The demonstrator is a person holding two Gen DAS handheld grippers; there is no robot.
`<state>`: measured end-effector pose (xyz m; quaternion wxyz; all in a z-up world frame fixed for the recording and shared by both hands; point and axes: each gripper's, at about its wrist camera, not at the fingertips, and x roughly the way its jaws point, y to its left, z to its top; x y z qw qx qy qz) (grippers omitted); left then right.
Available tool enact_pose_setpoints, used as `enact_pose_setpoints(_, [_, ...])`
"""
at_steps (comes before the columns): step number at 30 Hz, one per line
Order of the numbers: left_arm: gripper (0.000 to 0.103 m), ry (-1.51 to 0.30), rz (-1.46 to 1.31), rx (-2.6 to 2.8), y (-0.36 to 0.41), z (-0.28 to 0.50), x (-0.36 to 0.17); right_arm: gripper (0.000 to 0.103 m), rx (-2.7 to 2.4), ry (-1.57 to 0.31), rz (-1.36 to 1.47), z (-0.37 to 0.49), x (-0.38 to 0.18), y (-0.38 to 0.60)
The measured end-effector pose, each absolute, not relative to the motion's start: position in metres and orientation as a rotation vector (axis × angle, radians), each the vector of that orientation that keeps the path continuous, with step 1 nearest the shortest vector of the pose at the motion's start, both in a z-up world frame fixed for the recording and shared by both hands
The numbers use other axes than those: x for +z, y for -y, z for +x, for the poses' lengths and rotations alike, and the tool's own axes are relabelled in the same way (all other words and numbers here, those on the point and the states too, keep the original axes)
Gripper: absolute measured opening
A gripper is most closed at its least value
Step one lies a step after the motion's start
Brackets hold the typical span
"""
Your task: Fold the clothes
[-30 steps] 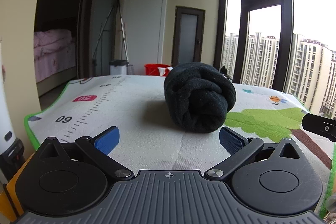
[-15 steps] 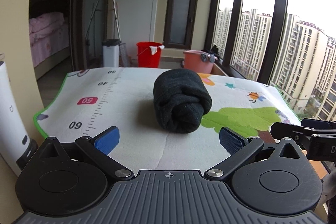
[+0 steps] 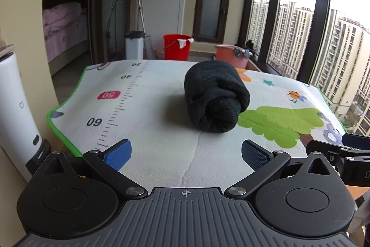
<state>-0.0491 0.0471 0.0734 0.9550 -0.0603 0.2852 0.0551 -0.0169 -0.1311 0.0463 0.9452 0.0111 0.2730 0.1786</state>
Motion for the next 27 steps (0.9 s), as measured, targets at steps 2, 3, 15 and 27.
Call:
enact_pose_setpoints(2, [0.103,-0.586,-0.131,0.112,-0.0477,-0.0480,0.0712,0.103,0.359,-0.564,0.032,-0.0154,0.0445,0.1333])
enact_pose_setpoints(3, [0.103,-0.588,-0.129,0.112,-0.0471,-0.0476,0.0708,0.103,0.357,-0.567,0.035,-0.0150,0.0440,0.1339])
enact_pose_setpoints(15, [0.103,-0.602,-0.111,0.086,-0.0425,-0.0475,0.0663,0.103,0.365,-0.582,0.023,-0.0122,0.0392,0.1311])
enact_pose_setpoints(27, [0.103,-0.609,-0.127,0.082,-0.0431,-0.0470,0.0626,0.103,0.360,-0.582,0.016,-0.0119,0.0375,0.1282])
